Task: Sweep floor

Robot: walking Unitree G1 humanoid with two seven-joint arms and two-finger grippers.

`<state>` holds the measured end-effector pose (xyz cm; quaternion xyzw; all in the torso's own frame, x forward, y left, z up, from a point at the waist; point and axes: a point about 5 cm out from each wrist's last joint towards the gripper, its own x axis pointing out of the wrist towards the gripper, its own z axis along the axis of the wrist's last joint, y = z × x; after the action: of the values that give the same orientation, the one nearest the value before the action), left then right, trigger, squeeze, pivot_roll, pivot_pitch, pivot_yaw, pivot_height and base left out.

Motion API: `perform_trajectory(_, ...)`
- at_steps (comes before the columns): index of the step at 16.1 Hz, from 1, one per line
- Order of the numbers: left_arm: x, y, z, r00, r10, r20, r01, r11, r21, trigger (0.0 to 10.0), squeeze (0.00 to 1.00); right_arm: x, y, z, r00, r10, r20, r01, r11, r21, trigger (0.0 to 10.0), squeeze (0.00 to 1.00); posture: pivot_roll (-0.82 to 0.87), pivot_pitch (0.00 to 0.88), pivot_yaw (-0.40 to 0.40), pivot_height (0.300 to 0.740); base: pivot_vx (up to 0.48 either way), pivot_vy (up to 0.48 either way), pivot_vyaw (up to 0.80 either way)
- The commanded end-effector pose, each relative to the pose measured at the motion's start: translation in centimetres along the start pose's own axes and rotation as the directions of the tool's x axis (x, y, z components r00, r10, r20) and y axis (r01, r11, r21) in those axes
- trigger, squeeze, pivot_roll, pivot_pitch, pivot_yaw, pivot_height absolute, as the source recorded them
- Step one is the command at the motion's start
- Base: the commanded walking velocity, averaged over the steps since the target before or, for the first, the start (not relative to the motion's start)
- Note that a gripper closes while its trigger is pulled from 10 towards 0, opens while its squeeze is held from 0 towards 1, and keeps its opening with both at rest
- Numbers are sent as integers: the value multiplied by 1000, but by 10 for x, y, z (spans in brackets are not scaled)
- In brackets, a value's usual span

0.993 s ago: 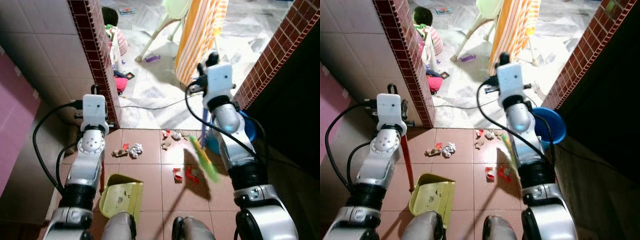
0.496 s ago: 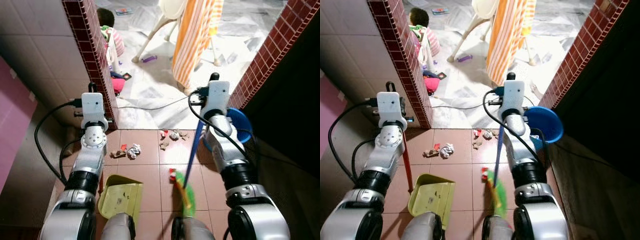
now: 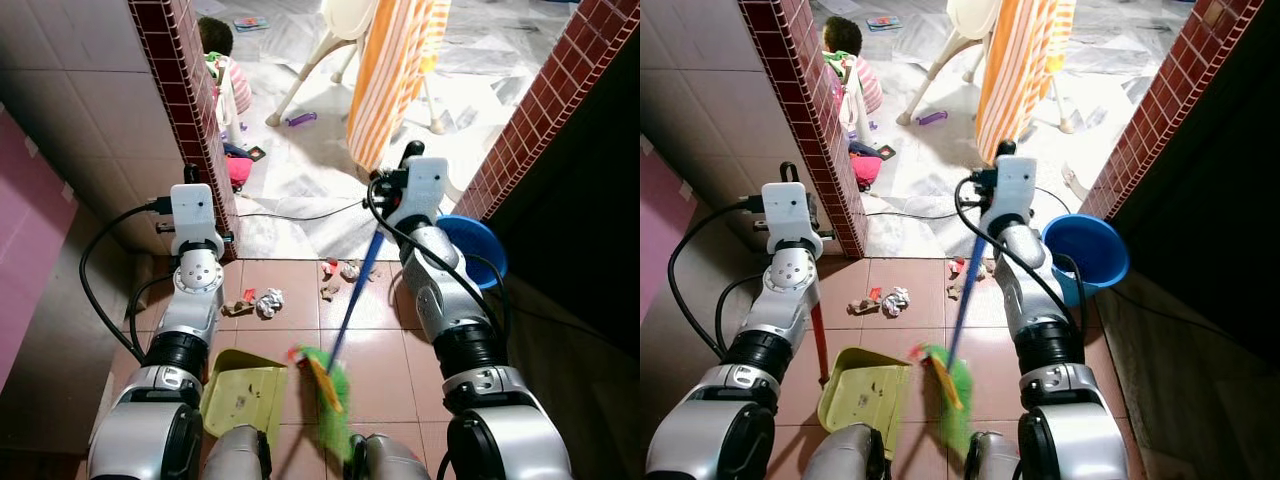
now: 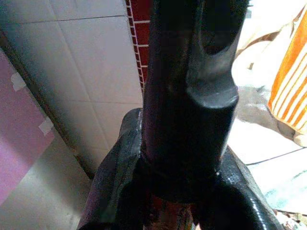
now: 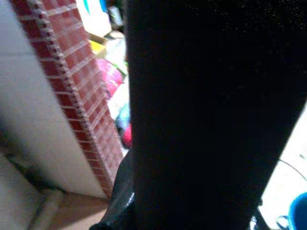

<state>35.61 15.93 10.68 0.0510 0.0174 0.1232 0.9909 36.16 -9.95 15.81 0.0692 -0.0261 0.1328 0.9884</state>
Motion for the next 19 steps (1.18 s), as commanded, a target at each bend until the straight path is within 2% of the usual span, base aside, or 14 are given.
perform_trajectory(1, -13, -7, -32, 989, -7, -151, 0, 999, -50, 10000, 0, 1, 6, 11, 997, 36, 62, -37, 999, 22, 10000, 0, -1, 98, -54, 740, 0, 0, 0)
perform_trajectory(2, -13, -8, -33, 989, -8, -150, 2, 999, -42, 10000, 0, 1, 4, 18, 993, 74, 93, -70, 997, -43, 10000, 0, -1, 98, -54, 740, 0, 0, 0)
perform_trajectory(4, -13, -9, -34, 987, -20, -160, 11, 999, -52, 10000, 0, 2, -3, 26, 989, 82, 121, -71, 993, -98, 10000, 0, -1, 98, -54, 740, 0, 0, 0)
perform_trajectory(6, -13, -9, -33, 987, -19, -158, 10, 998, -54, 10000, 0, 3, -13, 36, 985, 50, 163, -29, 991, -127, 10000, 0, -1, 98, -54, 740, 0, 0, 0)
perform_trajectory(9, -12, -7, -33, 987, -5, -162, 0, 999, -34, 10000, 0, 3, -24, 53, 969, 16, 248, 41, 973, -226, 10000, 0, -4, 101, -51, 740, 0, 0, 0)
perform_trajectory(13, -13, -7, -37, 981, -16, -194, 12, 1000, -20, 10000, 0, 1, -27, 36, 978, -35, 205, 83, 970, -230, 10000, 0, 2, 100, -51, 740, 0, 0, 0)
perform_trajectory(17, -19, -19, -46, 964, -92, -250, 90, 996, -18, 10000, 0, 0, -26, 33, 978, -38, 204, 89, 965, -248, 10000, 0, 2, 101, -49, 740, 0, 0, 0)
perform_trajectory(19, -23, -27, -51, 948, -142, -286, 142, 990, -22, 10000, 0, 3, -28, 13, 994, -72, 81, 89, 968, -236, 10000, 0, -2, 101, -48, 740, 0, 0, 0)
